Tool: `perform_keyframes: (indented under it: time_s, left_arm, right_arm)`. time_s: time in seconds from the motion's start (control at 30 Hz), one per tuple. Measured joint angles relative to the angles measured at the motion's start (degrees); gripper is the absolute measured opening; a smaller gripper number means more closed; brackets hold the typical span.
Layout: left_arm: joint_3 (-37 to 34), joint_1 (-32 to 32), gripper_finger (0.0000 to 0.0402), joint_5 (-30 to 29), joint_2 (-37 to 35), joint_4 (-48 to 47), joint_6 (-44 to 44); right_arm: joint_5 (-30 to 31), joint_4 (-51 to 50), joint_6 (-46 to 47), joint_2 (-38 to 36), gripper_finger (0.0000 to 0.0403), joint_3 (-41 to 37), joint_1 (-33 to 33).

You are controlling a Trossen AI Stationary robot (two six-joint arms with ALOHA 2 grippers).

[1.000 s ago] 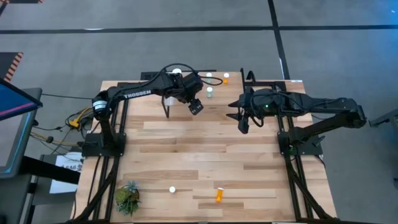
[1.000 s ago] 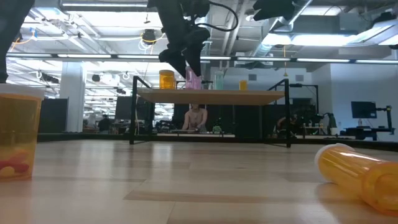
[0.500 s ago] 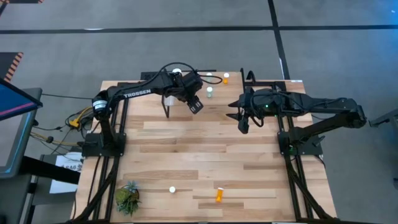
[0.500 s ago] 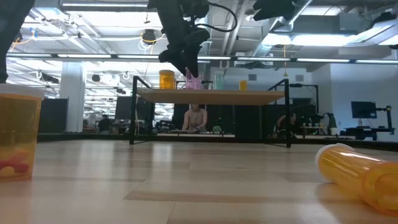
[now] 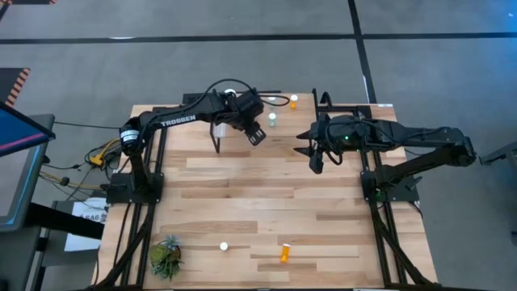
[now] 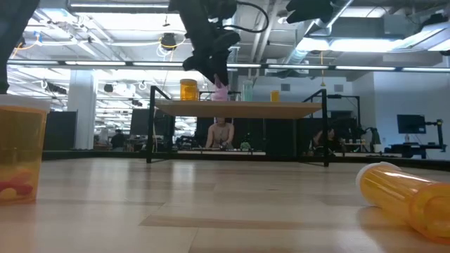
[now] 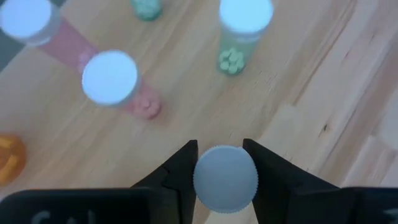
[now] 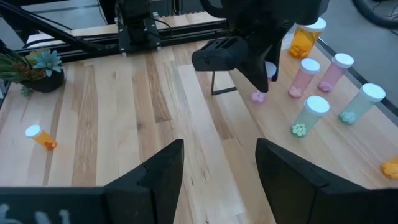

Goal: Pick and place medicine bottles onto shelf by color
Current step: Adjust the pink pill bottles

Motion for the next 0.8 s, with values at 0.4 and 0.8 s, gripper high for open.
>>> perform_keyframes:
  time_s: [0.4, 0.8]
  left_arm:
    - [0.5, 1.2, 0.0105, 1.7, 0.0, 1.9, 2.3]
    - [0.4, 1.0, 0.0106, 1.4, 1.1, 2.5, 6.4]
  right_arm:
    - [0.0, 0.0, -0.2, 0.0, 0.0221, 0.0, 0.0]
    - [0.0, 0.0, -0.1, 0.0, 0.0221, 0.0, 0.0]
